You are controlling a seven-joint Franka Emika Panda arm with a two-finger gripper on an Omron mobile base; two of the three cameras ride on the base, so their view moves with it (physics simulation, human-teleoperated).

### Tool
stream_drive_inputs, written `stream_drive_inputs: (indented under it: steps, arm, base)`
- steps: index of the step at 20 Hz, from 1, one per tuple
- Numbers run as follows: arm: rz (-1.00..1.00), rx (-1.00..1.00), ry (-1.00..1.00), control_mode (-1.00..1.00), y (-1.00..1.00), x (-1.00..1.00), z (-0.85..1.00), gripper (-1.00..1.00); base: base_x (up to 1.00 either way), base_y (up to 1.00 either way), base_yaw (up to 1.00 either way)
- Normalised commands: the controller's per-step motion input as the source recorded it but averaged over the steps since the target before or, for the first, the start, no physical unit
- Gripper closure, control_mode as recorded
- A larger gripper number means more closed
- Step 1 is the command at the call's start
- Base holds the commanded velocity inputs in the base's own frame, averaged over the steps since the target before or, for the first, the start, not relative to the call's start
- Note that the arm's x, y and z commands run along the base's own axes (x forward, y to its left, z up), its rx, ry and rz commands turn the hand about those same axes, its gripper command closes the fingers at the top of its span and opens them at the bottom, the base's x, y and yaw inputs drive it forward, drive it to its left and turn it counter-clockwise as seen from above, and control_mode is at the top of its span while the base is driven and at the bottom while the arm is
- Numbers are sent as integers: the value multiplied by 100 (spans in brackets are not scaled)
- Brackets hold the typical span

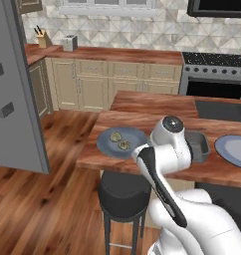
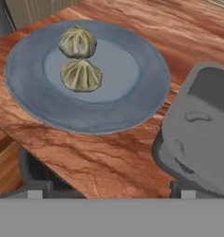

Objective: Place two dumplings into each of the tupperware containers and then place the containers in the fridge.

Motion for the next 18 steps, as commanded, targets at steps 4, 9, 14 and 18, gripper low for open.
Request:
stream_drive_inputs:
  steps: [4,9,14,18]
  arm:
    - [1,1,2,-100,52,66,19,-100]
    - [1,0,16,-100,45,59,6,-100]
    - [2,4,14,-100,14,65,0,-100]
    - [0,1,19,-100,25,76,0,-100]
  base:
    - [0,0,0]
    - [0,0,0]
    - [0,0,0]
    - [0,0,0]
